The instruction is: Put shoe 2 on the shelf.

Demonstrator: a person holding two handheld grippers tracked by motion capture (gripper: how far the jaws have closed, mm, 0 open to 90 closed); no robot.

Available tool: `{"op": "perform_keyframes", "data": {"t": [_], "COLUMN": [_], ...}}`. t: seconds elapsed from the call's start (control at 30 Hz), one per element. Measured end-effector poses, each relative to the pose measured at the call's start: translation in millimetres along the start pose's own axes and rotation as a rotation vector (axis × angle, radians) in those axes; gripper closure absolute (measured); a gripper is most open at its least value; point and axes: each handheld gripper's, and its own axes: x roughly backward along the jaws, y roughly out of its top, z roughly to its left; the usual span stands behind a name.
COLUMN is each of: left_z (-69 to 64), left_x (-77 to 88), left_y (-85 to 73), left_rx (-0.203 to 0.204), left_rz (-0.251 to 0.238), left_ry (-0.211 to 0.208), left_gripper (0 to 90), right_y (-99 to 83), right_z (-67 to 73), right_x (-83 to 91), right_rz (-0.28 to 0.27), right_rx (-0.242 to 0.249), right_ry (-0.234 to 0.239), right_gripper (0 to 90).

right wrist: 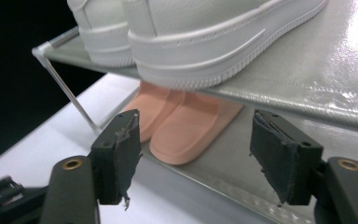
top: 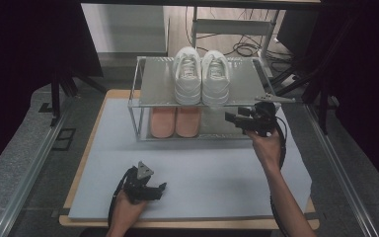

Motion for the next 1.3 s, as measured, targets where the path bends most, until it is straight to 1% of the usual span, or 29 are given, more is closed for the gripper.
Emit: {"op": "perform_keyframes", "data": {"t": [0.17, 0.4, 0.43, 0.63, 0.8, 0.83, 0.97, 1.03, 1.17, 1.3], "left_z": [-0.1, -0.1, -0.1, -0.1, -0.1, 0.3, 0.2, 0.3, -0.1, -0.1], "left_x": [0.0, 0.0, 0.0, 0.0, 0.0, 0.3, 0.3, 0.3, 0.0, 0.0], "left_y": [0.0, 0.0, 0.0, 0.0, -0.1, 0.0, 0.0, 0.0, -0.1, -0.1], "left_rx": [0.000, 0.001, 0.001, 0.001, 0.002, -0.005, -0.004, -0.004, -0.001, 0.000], "left_rz": [0.000, -0.001, -0.001, -0.001, -0.002, 0.003, 0.002, 0.002, -0.002, -0.002], "left_ry": [0.000, 0.000, 0.000, 0.000, 0.000, 0.000, 0.000, 0.000, 0.001, 0.001], "left_gripper": [15.6, 15.7, 15.7, 15.7, 15.7, 15.7, 15.7, 15.7, 15.7, 15.7], "right_y": [-7.4, -19.0, -21.4, -34.7, -47.5, -49.9, -59.5, -64.5, -73.8, -84.2], "right_z": [0.2, 2.0, 2.8, 5.4, 6.0, 6.2, 5.5, 4.7, 3.2, 2.1], "right_x": [5.3, 13.6, 14.7, 17.3, 21.1, 22.2, 27.1, 29.9, 36.4, 43.2], "right_rz": [0.022, 0.046, 0.052, 0.080, 0.114, 0.119, 0.140, 0.150, 0.160, 0.168], "right_rx": [0.036, 0.105, 0.119, 0.162, 0.206, 0.211, 0.228, 0.226, 0.224, 0.228], "right_ry": [0.003, -0.022, -0.022, -0.023, -0.028, -0.031, -0.047, -0.048, -0.052, -0.068], "right_gripper": [27.1, 22.5, 21.3, 16.4, 14.0, 13.9, 12.2, 9.7, 9.3, 9.2]}}
